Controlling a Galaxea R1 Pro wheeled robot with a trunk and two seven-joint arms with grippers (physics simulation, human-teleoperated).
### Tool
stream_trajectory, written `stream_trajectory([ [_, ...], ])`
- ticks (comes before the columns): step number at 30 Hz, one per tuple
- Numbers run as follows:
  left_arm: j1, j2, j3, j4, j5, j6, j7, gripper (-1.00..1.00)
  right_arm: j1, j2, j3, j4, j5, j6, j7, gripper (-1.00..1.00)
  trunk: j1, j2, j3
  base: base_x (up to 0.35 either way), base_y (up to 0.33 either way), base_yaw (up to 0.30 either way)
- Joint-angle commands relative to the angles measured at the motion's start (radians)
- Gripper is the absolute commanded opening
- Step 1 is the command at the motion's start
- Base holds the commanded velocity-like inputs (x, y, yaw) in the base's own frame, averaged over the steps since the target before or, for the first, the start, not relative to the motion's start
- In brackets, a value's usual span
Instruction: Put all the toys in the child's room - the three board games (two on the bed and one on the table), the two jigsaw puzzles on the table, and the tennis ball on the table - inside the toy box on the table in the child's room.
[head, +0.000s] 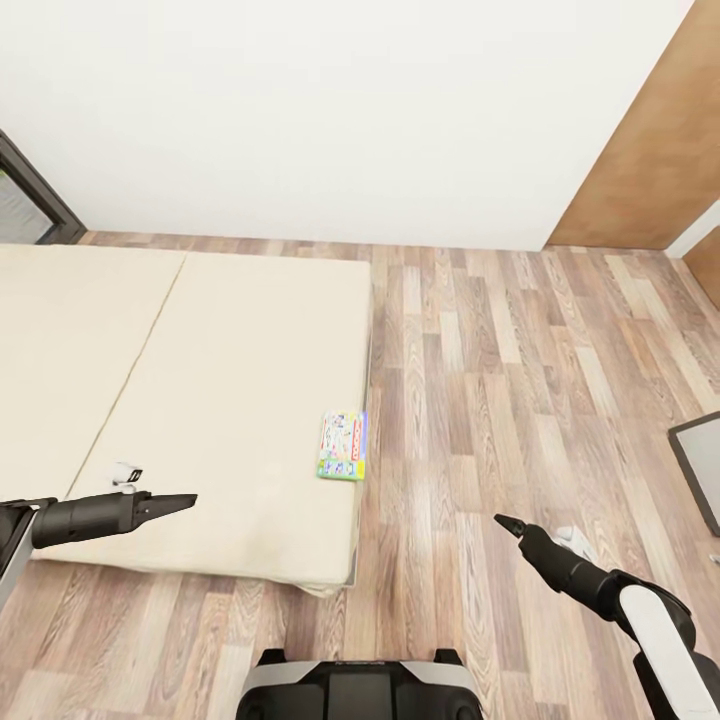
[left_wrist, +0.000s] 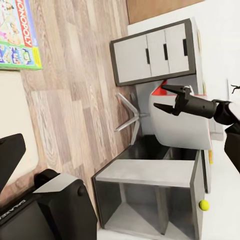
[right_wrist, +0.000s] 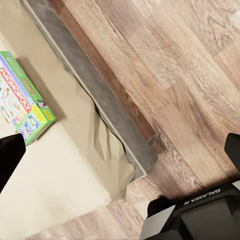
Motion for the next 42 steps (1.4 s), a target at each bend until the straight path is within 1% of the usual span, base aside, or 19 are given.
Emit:
stream_trajectory([
  [1, 0.000, 0.000, 0.000, 0.000, 0.000, 0.011, -0.004, 1.00, 0.000, 0.000, -0.001, 0.001, -0.011, 0.004, -0.010, 1.00, 0.001, -0.002, 0.000, 0.000, 0.000, 0.000],
  [42, 0.000, 0.000, 0.000, 0.000, -0.002, 0.011, -0.004, 1.00, 0.000, 0.002, -0.001, 0.014, -0.010, 0.002, -0.010, 1.00, 0.001, -0.002, 0.068, 0.000, 0.000, 0.000],
])
